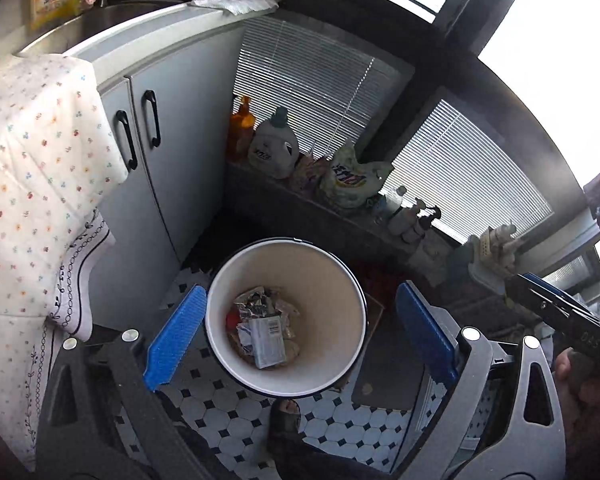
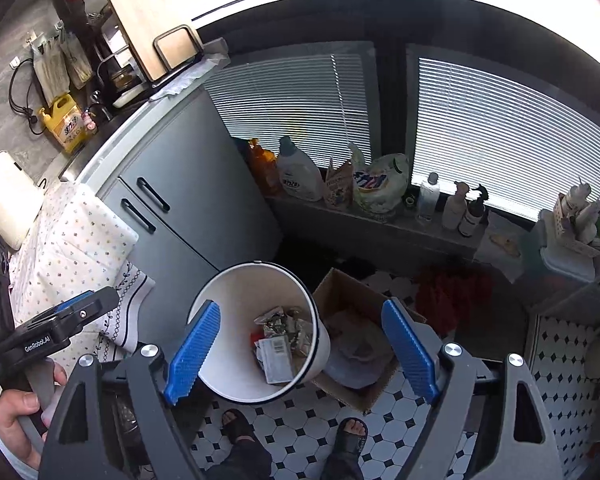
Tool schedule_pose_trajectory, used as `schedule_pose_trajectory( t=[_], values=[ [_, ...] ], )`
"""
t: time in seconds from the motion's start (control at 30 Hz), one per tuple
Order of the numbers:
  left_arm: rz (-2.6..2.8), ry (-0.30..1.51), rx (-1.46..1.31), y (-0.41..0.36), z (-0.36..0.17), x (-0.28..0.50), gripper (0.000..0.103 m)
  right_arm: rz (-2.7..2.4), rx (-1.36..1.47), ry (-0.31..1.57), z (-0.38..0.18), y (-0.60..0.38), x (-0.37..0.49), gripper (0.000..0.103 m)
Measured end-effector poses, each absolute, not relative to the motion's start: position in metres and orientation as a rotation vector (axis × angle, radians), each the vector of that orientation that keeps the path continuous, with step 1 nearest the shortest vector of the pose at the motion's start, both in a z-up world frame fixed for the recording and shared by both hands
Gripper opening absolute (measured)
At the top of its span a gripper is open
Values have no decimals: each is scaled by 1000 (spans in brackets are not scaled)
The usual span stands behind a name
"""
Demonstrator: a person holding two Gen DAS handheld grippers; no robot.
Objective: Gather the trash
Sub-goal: 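Move both grippers back over the counter toward the remaining trash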
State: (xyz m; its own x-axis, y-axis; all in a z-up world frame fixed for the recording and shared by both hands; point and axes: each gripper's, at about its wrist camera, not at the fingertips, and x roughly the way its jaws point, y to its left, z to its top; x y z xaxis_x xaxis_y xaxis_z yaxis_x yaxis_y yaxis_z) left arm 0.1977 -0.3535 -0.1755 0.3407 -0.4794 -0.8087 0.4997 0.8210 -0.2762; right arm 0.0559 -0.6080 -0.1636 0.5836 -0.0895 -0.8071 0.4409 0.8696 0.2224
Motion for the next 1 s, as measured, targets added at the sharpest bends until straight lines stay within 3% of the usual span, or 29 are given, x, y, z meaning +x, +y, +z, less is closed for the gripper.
schedule_pose_trajectory(
  t=[0.2, 0.63, 1.0],
  values=[
    [-542, 955, -18, -305, -135, 209, 95, -202, 398, 853, -138, -570, 96, 95],
    [-257, 754, -145, -176, -59, 212, 97, 72, 219, 787, -84, -453, 185, 95],
    [-23, 659, -225, -58, -39, 193, 97, 284, 118, 755, -62, -340, 232, 95]
  ],
)
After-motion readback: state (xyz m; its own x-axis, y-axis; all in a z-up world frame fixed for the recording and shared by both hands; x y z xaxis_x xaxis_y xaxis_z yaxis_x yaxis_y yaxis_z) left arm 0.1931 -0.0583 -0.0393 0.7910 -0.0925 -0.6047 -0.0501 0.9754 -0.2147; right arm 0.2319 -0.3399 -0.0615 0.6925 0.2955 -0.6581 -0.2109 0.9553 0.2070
